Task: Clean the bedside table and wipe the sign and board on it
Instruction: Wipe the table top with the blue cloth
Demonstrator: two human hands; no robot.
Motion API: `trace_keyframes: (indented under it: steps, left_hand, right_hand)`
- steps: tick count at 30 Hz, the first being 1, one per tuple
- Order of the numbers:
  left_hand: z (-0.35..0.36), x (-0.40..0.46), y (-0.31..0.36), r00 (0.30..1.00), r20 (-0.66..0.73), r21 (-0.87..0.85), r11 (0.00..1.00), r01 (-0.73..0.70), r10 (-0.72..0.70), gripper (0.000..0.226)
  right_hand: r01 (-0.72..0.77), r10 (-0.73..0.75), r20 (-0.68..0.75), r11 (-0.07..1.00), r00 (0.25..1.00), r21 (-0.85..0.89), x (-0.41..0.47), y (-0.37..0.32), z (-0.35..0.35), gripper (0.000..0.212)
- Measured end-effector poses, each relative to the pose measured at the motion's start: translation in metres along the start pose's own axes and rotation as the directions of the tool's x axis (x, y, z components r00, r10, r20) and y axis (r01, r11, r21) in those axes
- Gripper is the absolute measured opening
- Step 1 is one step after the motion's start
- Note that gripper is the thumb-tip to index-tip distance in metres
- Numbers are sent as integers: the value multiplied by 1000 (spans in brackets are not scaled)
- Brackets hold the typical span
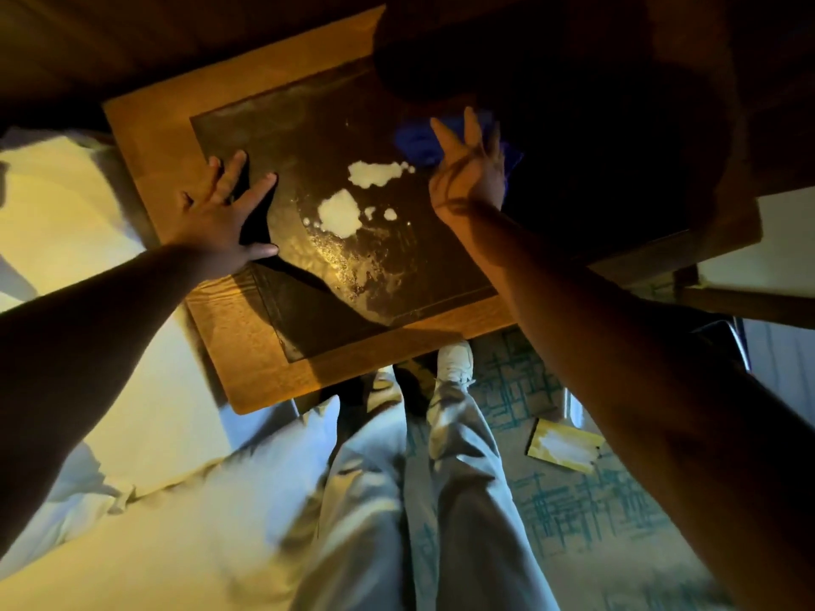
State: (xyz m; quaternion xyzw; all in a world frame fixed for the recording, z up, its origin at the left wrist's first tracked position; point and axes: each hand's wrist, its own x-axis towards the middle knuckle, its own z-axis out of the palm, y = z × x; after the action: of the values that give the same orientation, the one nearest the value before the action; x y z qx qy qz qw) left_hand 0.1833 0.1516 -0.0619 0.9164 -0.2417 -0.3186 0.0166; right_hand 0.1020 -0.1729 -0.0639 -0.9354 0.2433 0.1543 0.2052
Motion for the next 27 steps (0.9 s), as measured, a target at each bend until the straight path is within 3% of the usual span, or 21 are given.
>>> trace_keyframes:
  steps: [4, 9, 12, 15, 21, 23, 27]
  left_hand:
    - [1, 1, 3, 1000, 17, -10, 1000, 19, -19, 103]
    - [1, -2, 3, 1000, 10, -47, 999, 16, -16, 106]
    - [1, -2, 1, 1000, 10, -60, 998, 20, -19, 105]
    - [2, -2, 0, 1000, 2, -42, 999, 11, -11, 105]
    - [8, -5, 6, 997, -25, -2, 997, 73, -73, 93]
    - [12, -9, 9, 995, -66, -32, 997, 77, -79, 89]
    - [13, -14, 8, 994, -61, -48, 995, 89, -92, 91]
  right_hand:
    - [73, -75, -58, 996, 995, -45, -8, -5, 11, 61]
    - [139, -149, -85, 983, 985, -118, -105, 21, 46, 60]
    - [173, -179, -14, 966, 984, -191, -143, 35, 60, 61]
    - [184, -195, -50, 966, 979, -181, -114, 33, 50, 68]
    - [38, -41, -71, 998, 997, -49, -3, -18, 15, 65]
    - [25, -29, -43, 996, 999, -88, 1, -34, 18, 70]
    - [133, -139, -14, 973, 990, -191, -54, -23, 44, 61]
